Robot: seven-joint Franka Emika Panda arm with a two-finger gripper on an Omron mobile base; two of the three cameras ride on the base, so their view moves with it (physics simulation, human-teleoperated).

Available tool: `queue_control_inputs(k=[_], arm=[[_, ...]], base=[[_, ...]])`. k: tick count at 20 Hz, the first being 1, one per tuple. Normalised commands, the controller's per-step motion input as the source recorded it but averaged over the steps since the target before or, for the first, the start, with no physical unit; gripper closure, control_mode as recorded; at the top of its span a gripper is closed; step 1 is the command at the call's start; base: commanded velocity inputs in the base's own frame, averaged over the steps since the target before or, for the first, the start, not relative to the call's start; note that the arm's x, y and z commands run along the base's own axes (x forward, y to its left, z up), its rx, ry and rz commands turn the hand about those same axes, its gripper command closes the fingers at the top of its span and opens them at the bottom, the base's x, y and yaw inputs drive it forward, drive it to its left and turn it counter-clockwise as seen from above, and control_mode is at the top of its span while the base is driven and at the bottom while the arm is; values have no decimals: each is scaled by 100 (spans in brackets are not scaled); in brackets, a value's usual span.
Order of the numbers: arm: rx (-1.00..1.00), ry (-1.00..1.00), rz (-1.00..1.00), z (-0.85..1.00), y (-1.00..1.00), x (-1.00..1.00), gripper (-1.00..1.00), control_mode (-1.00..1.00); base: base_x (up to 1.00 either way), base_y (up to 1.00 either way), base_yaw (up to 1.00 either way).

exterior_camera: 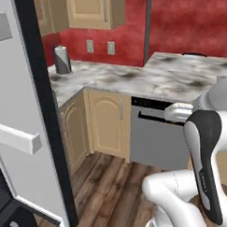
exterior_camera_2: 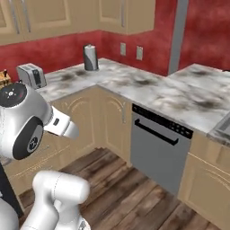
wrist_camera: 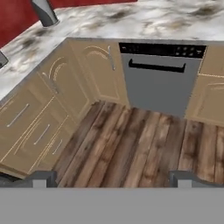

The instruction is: Move the beet and grapes from the top shelf to the second highest shelf to make space. Then, place the pitcher from the counter on the cleared top shelf.

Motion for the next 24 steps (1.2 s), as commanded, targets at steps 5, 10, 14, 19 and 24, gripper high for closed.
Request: queue_control_inputs(k=[5, 10, 14, 19, 24], arm=[[0, 0, 0, 0, 0, 0, -100, 100], [0, 0, 0, 0, 0, 0, -100, 100], [0, 0, 0, 0, 0, 0, -100, 100], [0, 0, 0, 0, 0, 0, -100, 100], [0, 0, 0, 0, 0, 0, -100, 100]], base=[[59, -59, 53], [53, -55, 59], [39, -53, 64], [44, -53, 63], [60, -58, 59]])
